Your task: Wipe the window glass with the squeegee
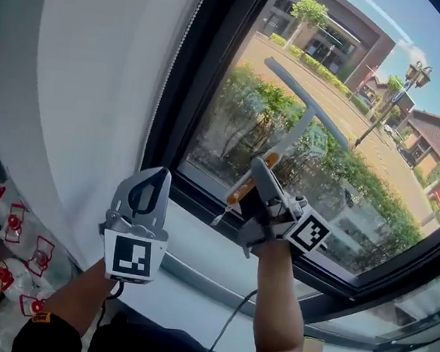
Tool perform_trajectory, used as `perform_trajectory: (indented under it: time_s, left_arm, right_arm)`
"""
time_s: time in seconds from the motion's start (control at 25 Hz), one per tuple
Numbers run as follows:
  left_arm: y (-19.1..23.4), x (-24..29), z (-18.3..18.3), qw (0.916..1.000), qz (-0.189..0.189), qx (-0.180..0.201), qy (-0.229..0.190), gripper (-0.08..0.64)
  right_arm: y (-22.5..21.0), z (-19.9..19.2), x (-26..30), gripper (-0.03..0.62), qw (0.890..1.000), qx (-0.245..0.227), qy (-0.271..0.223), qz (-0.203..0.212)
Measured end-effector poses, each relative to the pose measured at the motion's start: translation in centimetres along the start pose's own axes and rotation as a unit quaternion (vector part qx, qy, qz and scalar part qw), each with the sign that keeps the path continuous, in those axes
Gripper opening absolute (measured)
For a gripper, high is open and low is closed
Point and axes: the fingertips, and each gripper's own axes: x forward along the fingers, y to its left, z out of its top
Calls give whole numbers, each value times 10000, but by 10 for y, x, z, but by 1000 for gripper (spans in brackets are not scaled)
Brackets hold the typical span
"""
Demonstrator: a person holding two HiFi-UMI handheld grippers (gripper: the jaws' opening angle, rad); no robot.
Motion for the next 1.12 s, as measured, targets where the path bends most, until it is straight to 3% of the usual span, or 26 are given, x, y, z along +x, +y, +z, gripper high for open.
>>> perform_trajectory:
  time_s: [0.44,0.64,0.84,1.12]
  left_arm:
    - [-13,17,-9,9983,-563,-162,-76,18]
    - [-21,5,-54,9961,-713,-441,263,18]
    - [-43,-7,-95,9905,-950,-691,708,18]
    - [-50,-16,-116,9878,-1009,-724,944,18]
  right_arm:
    - [-20,-22,16,48,9976,190,192,-638]
    - [-38,-99,-7,48,9921,757,270,-966]
    - [-60,-179,-40,48,9783,1466,466,-1390]
    - [-73,-212,-62,48,9686,1762,551,-1664]
